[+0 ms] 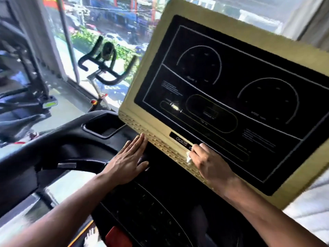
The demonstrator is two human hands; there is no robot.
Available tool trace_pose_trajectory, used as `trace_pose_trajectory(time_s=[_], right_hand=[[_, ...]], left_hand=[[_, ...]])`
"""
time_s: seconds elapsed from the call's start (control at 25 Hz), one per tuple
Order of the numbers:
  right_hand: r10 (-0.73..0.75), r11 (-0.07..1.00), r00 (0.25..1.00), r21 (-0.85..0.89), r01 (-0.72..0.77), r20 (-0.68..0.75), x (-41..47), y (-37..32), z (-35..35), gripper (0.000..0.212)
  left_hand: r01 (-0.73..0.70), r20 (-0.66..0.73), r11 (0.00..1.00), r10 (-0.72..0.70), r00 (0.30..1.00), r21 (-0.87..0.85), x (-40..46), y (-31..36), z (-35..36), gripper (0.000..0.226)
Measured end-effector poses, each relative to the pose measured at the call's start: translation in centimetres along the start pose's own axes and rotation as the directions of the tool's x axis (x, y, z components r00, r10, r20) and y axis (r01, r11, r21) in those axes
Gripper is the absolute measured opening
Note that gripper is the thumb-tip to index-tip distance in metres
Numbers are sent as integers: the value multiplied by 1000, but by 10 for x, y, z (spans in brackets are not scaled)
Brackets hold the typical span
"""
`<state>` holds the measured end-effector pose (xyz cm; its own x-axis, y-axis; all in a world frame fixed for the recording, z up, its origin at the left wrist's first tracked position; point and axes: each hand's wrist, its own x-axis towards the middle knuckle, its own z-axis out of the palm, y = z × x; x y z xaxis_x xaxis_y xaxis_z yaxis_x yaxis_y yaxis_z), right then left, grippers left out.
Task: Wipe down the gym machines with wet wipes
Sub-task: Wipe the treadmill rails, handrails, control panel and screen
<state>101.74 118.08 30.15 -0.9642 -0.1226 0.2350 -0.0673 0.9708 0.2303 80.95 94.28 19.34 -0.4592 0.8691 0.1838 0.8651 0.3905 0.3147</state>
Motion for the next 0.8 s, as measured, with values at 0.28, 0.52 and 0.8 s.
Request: trace_pose_trajectory(time_s=[0.28,0.52,0.8], right_hand=[[-113,993,993,25,113,15,112,-16,16,32],[-234,972,972,-30,233,-14,201,-30,35,24],[-193,981,981,8,193,30,296,-51,39,14]], left_hand=[[161,-18,986,-162,987,-49,-8,-9,1,88],[351,-17,907,-365,931,-232,19,-25,-5,98],[434,-63,824,-486,871,-364,55,-34,-2,101]])
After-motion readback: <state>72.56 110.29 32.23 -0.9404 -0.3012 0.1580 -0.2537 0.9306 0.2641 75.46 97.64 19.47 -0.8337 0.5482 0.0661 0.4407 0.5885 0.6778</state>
